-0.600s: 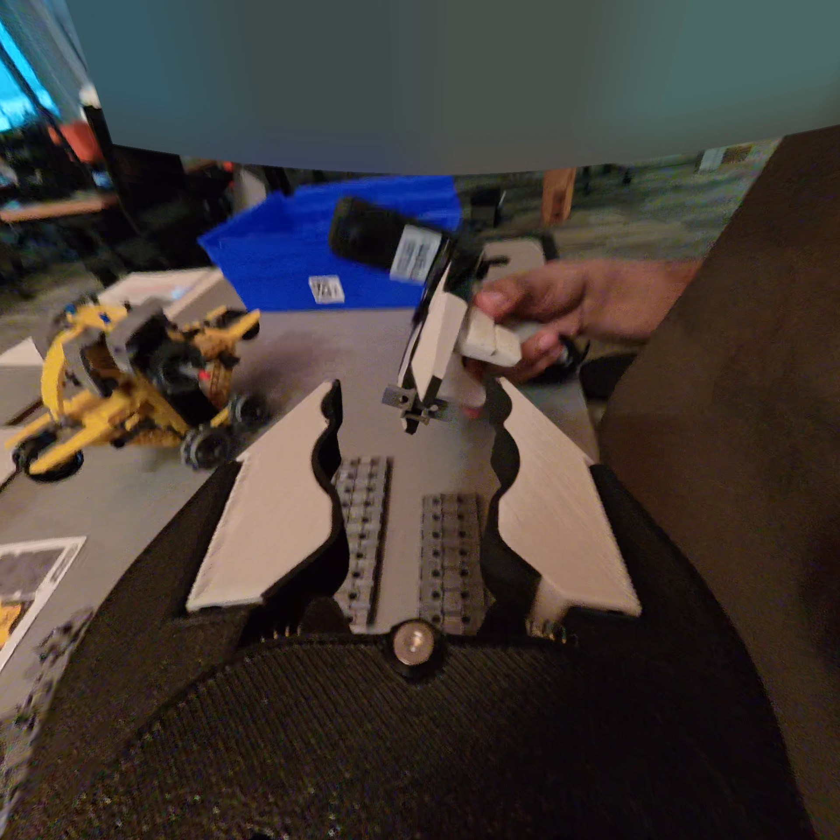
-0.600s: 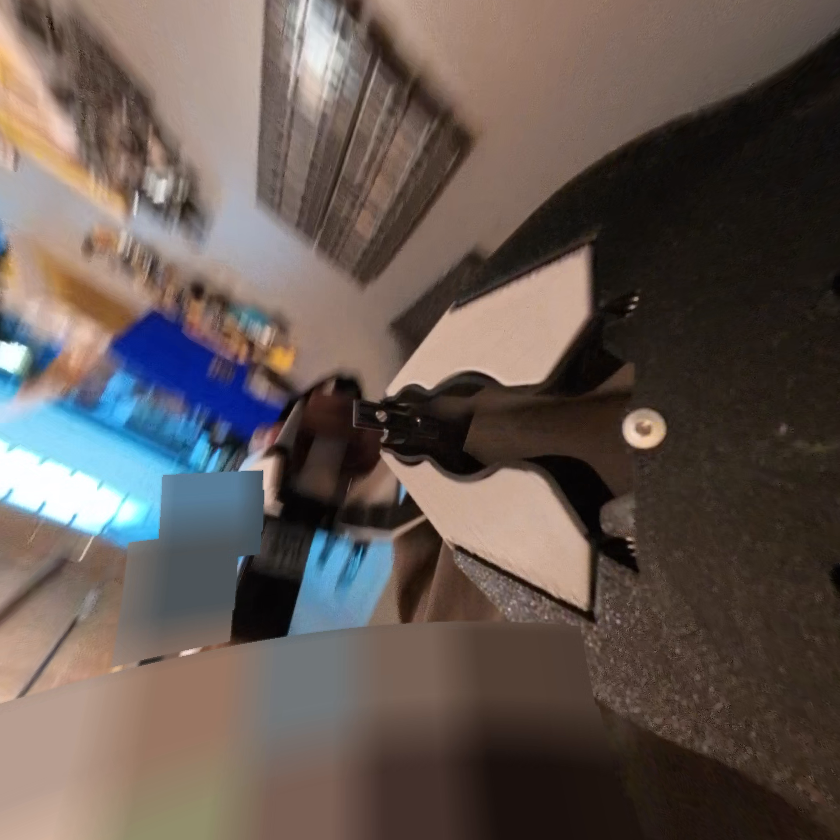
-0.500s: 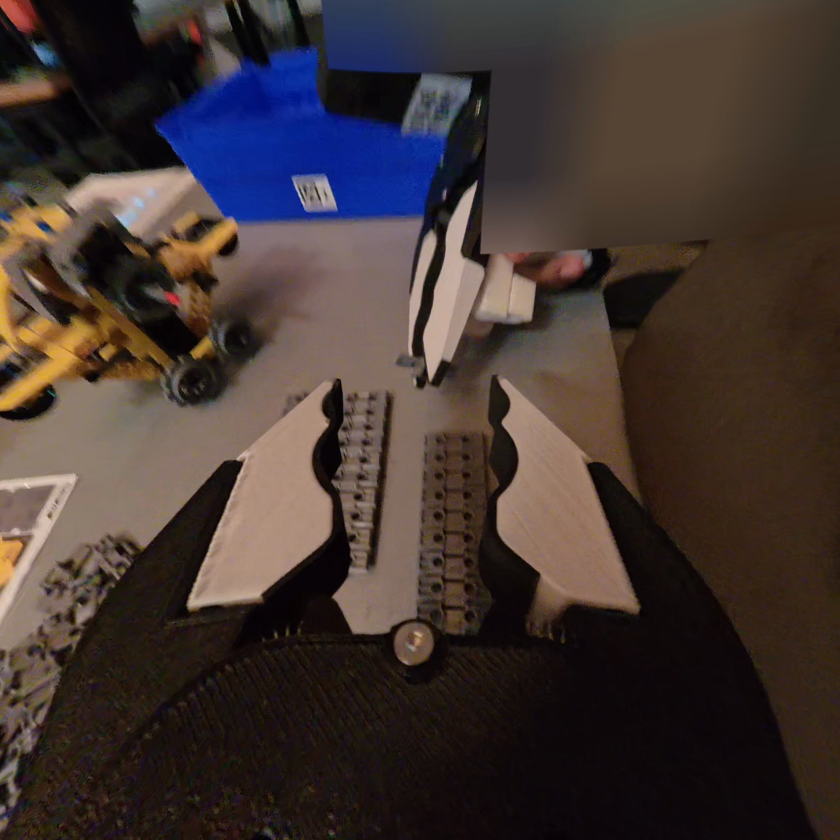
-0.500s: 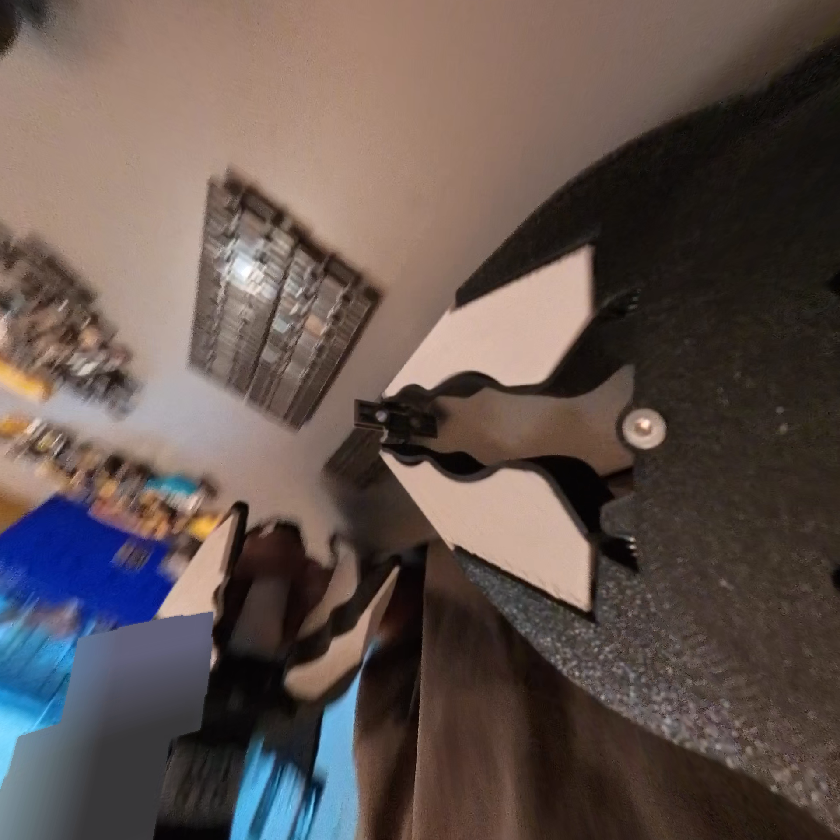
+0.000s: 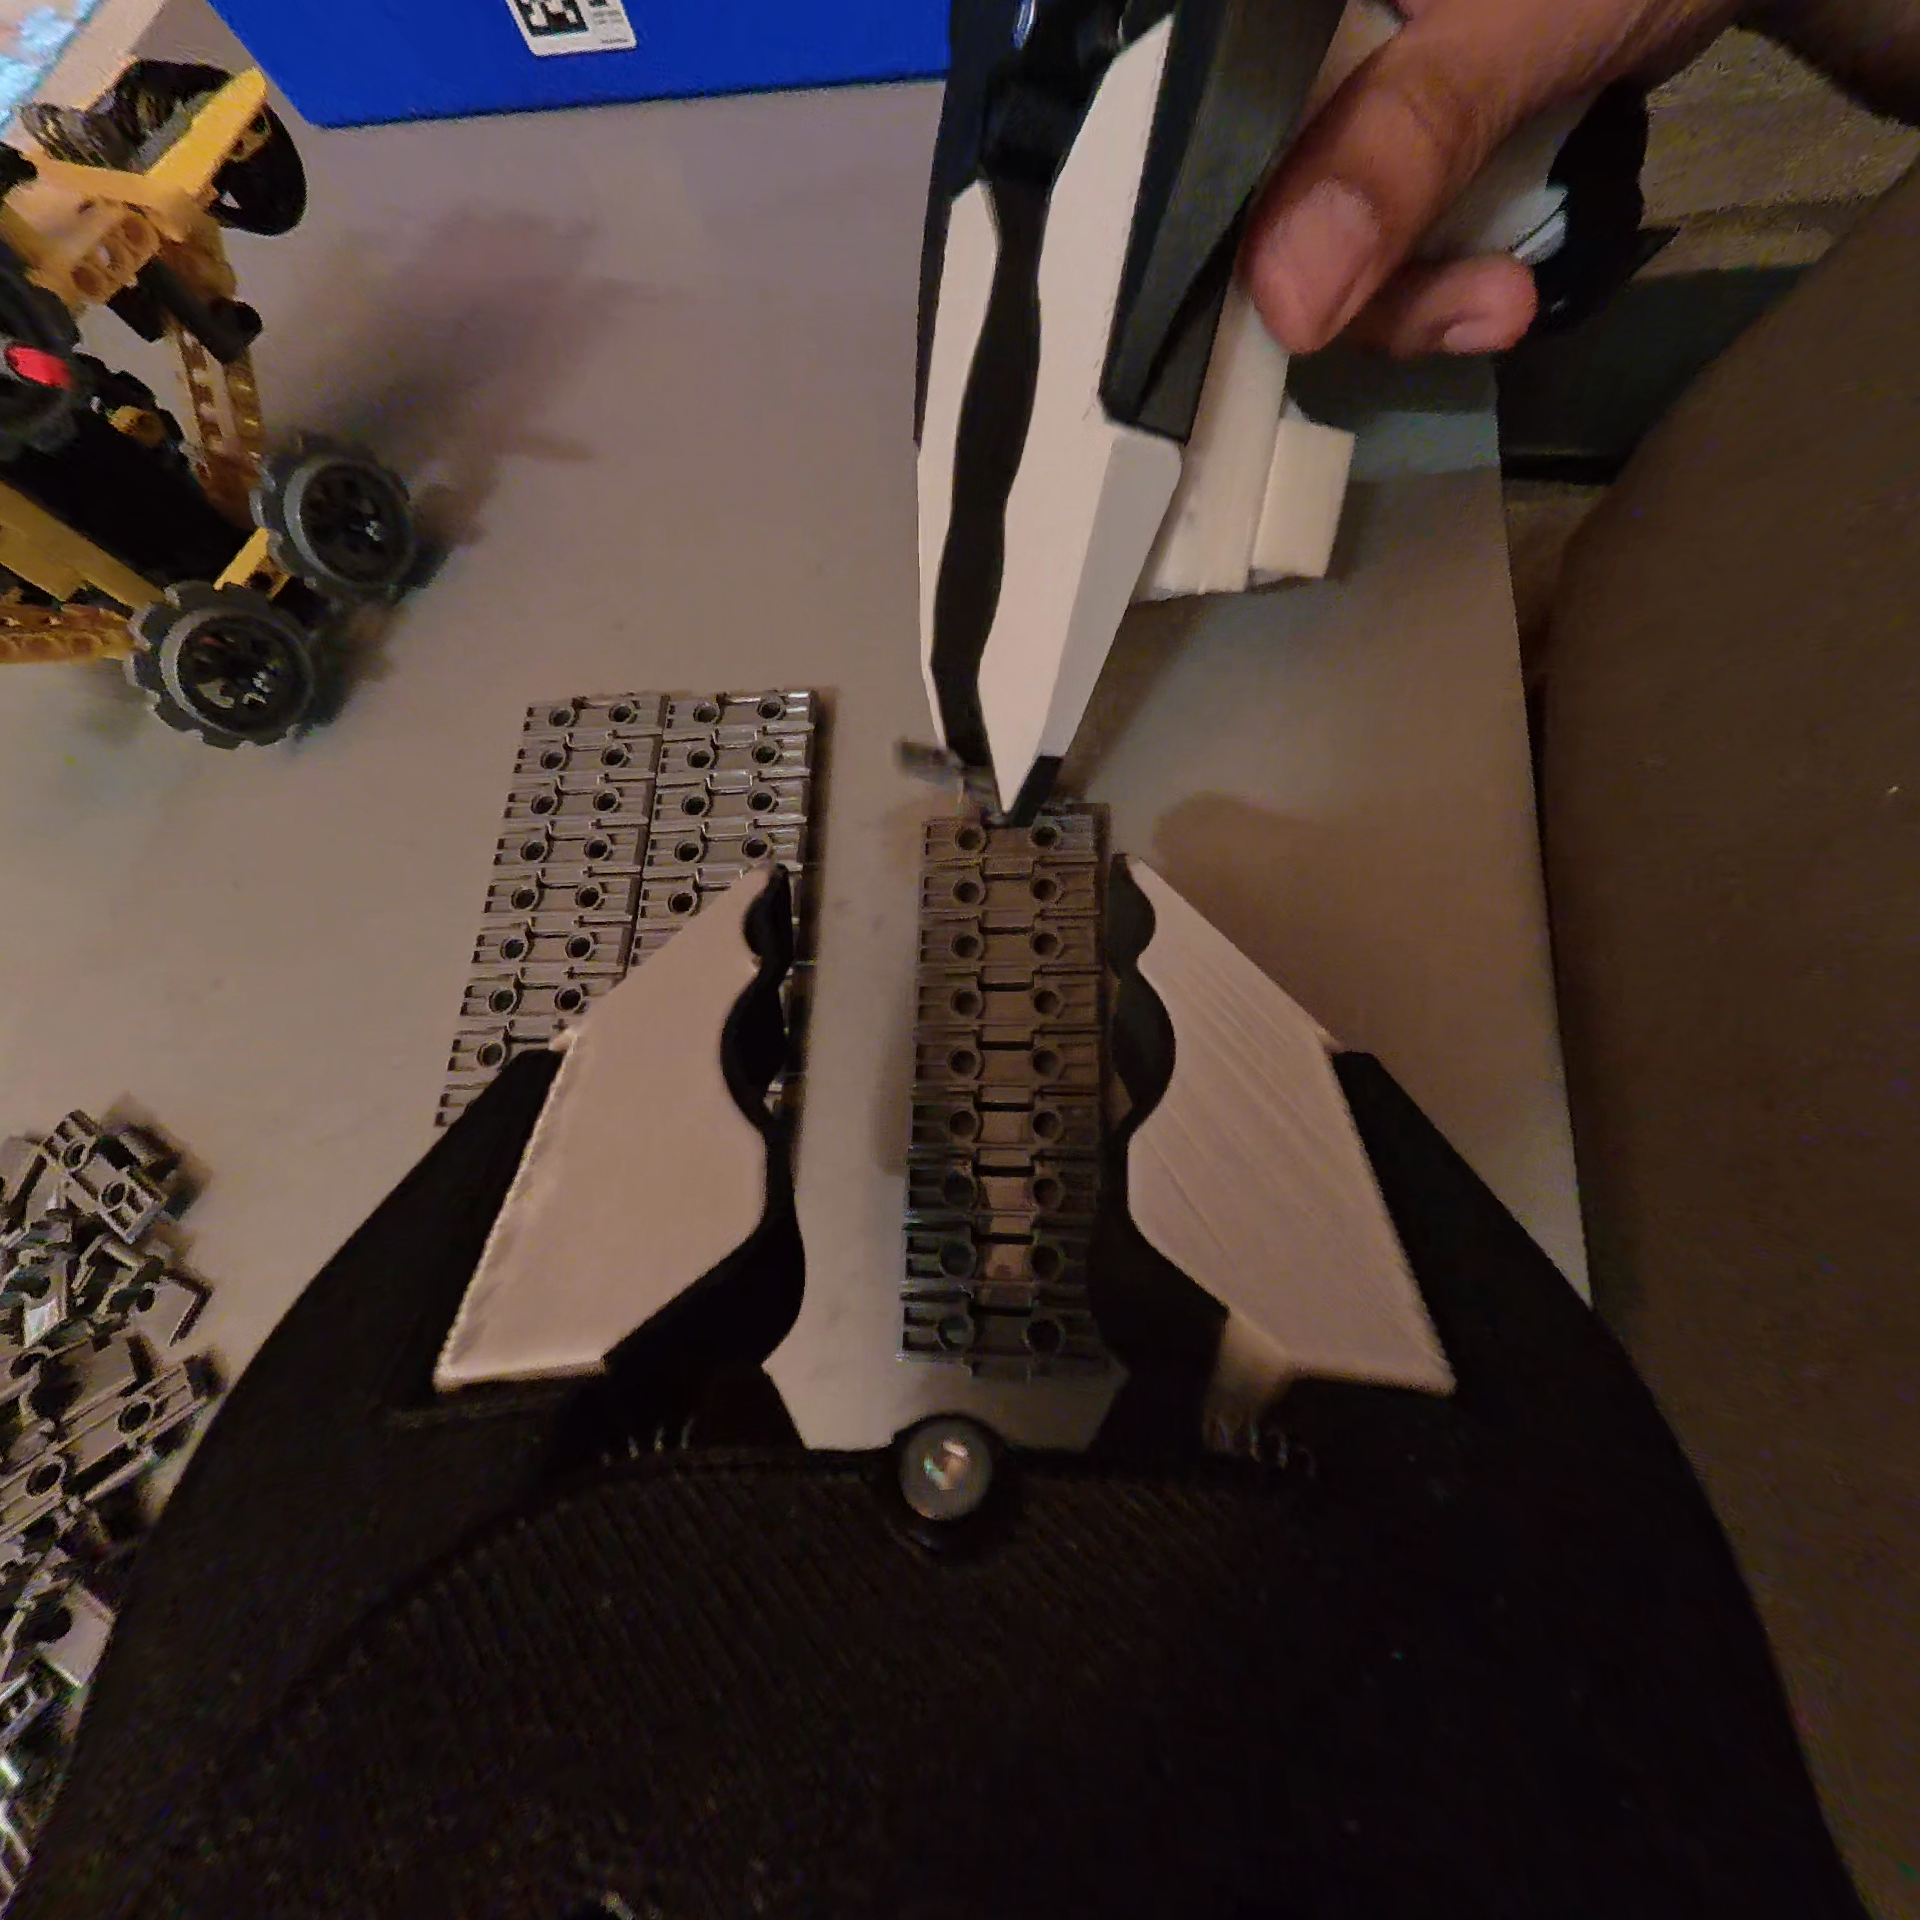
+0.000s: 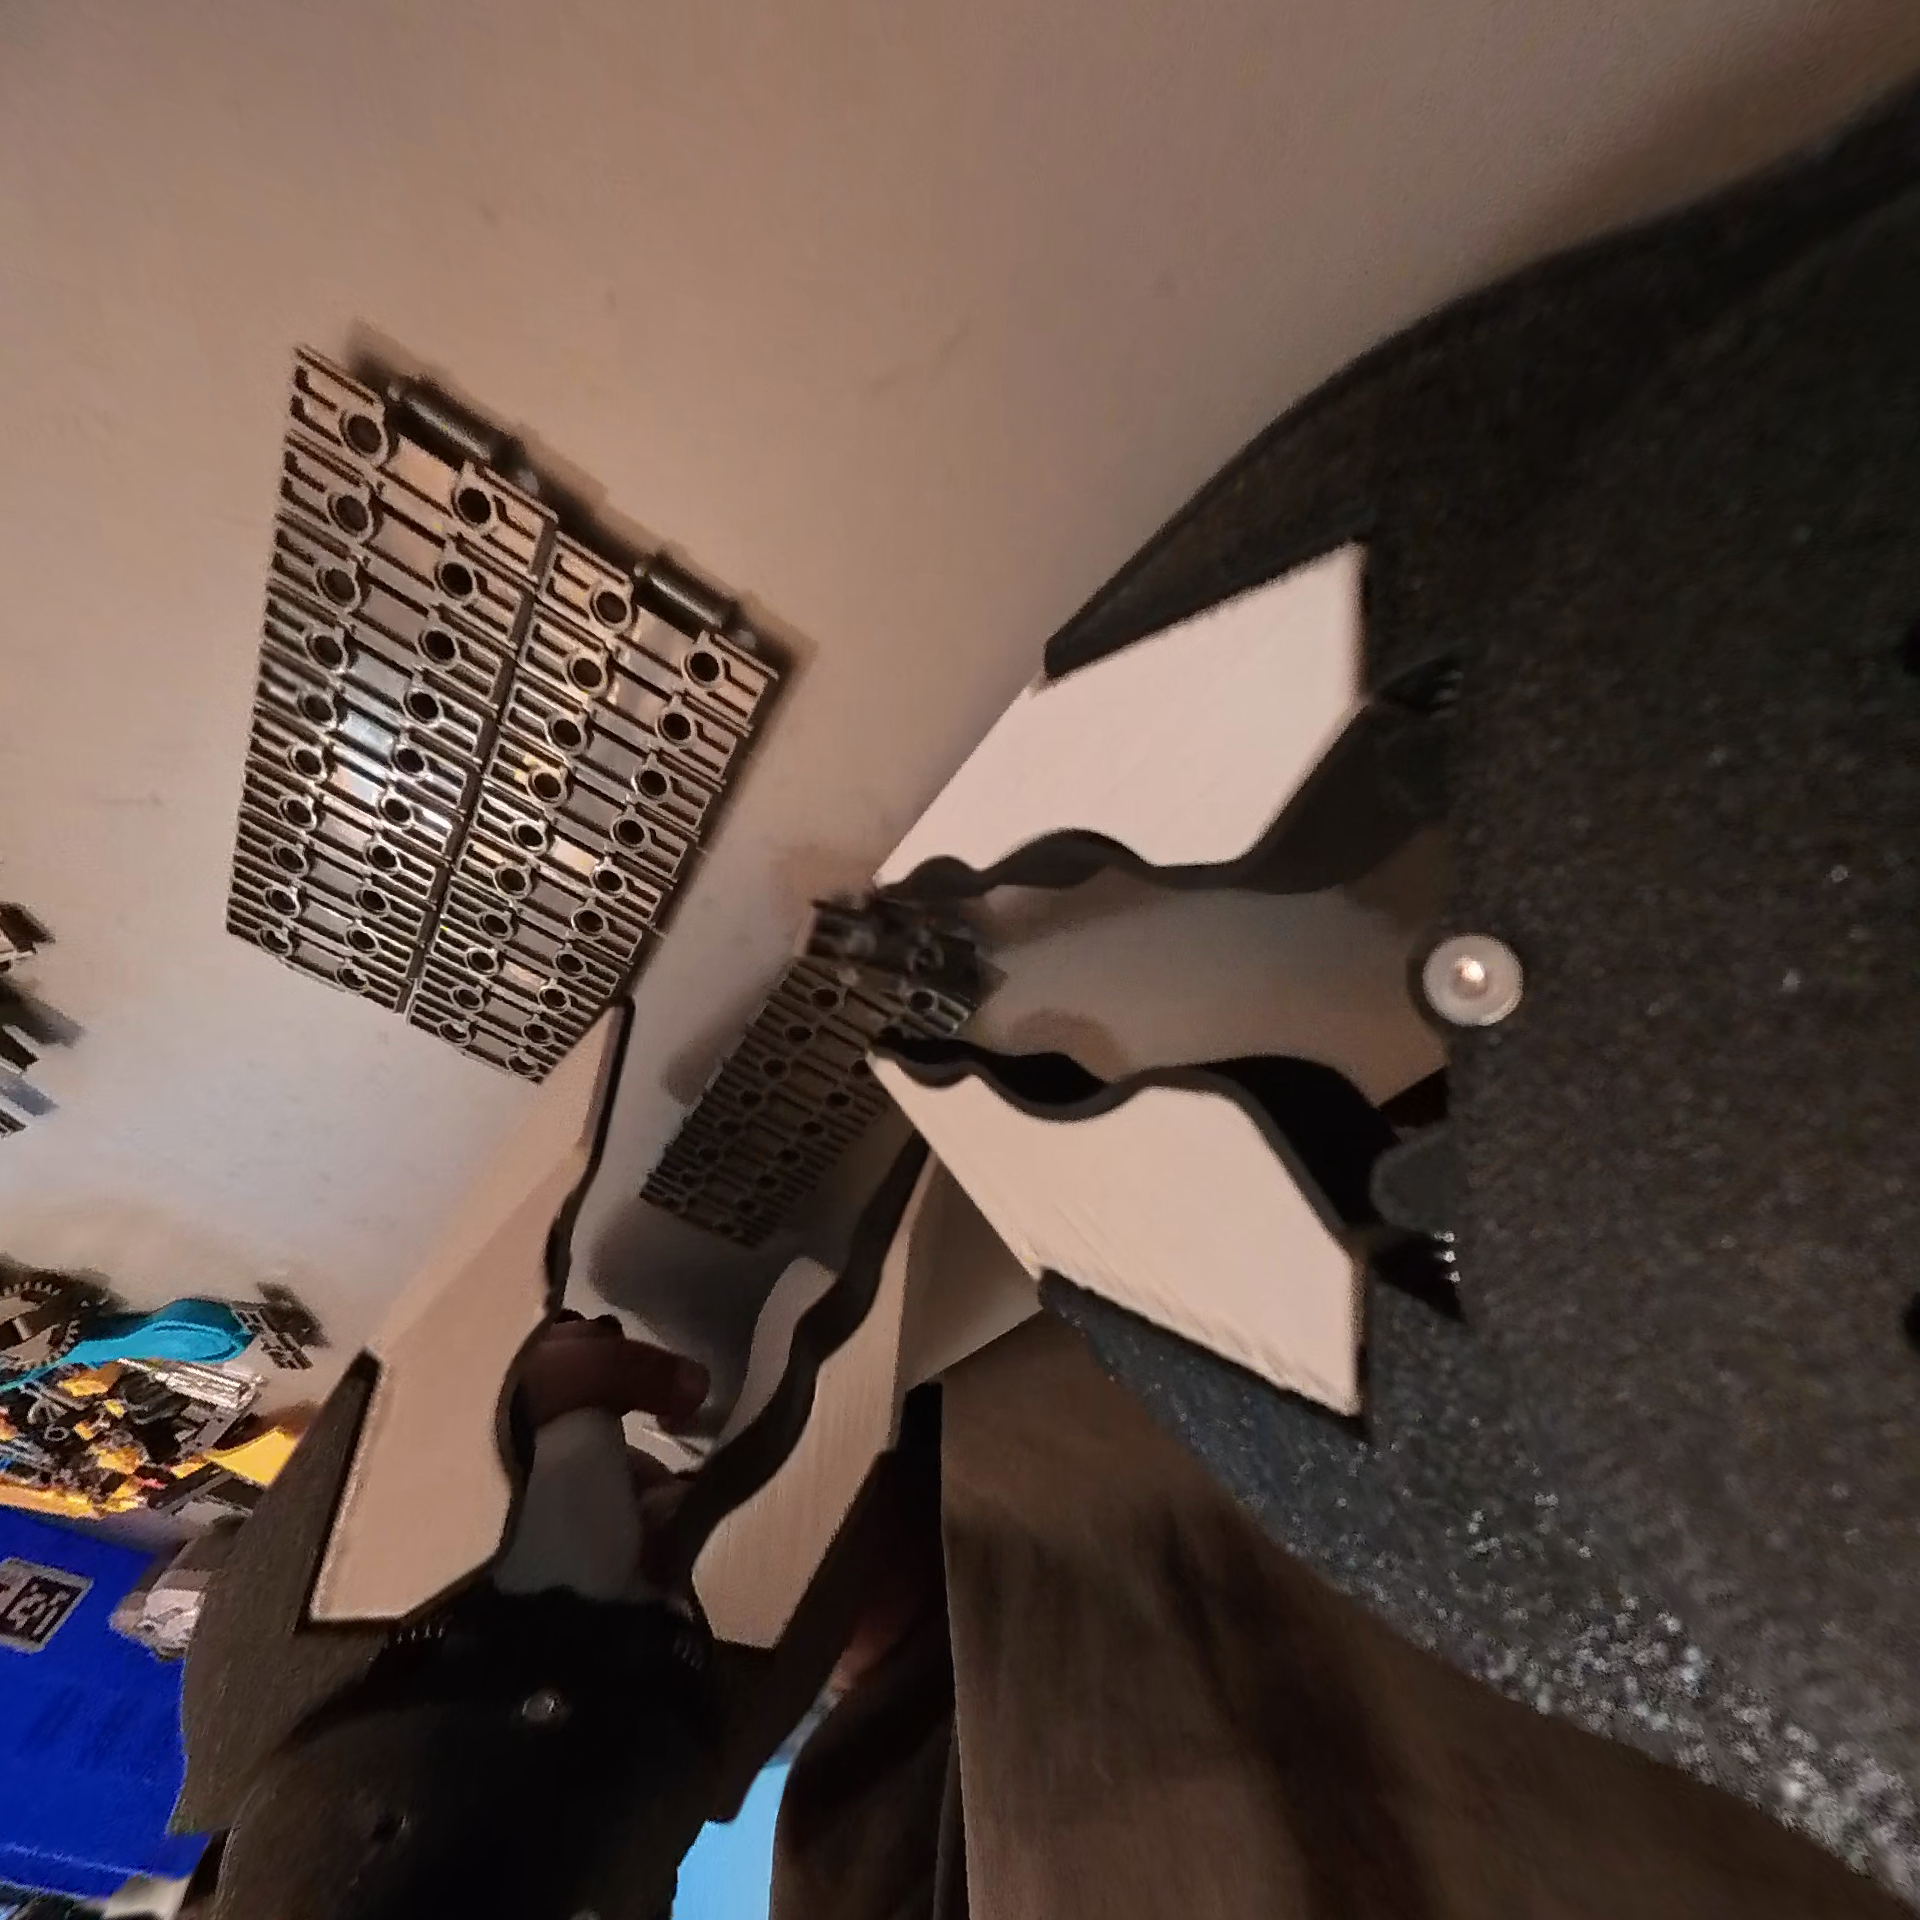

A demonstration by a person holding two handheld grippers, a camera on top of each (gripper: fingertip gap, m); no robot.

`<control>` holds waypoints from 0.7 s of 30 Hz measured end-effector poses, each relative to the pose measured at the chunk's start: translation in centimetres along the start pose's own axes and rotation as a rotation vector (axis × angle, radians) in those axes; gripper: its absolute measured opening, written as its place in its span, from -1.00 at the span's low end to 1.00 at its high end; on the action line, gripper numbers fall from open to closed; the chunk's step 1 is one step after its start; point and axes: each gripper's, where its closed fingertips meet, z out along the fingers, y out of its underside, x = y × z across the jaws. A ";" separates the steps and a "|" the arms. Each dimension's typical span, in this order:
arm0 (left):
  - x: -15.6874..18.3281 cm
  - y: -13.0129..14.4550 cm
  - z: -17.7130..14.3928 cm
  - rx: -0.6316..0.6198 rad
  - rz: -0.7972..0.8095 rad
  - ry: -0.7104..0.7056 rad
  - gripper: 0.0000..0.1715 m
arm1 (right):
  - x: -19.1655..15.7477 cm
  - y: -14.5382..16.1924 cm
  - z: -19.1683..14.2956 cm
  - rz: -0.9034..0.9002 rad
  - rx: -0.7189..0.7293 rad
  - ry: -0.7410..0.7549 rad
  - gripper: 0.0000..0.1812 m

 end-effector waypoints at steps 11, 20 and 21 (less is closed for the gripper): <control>-0.2 0.6 0.5 -0.017 -0.012 0.011 -0.31 | -0.3 -2.5 -3.7 -0.372 0.152 -0.009 -0.64; 0.3 1.3 1.0 -0.061 -0.010 0.037 -0.34 | 0.1 0.4 -1.4 -0.529 -0.031 -0.017 -0.64; 0.3 1.3 1.0 -0.061 -0.010 0.039 -0.34 | 0.0 0.1 -1.5 -0.561 -0.018 -0.012 -0.62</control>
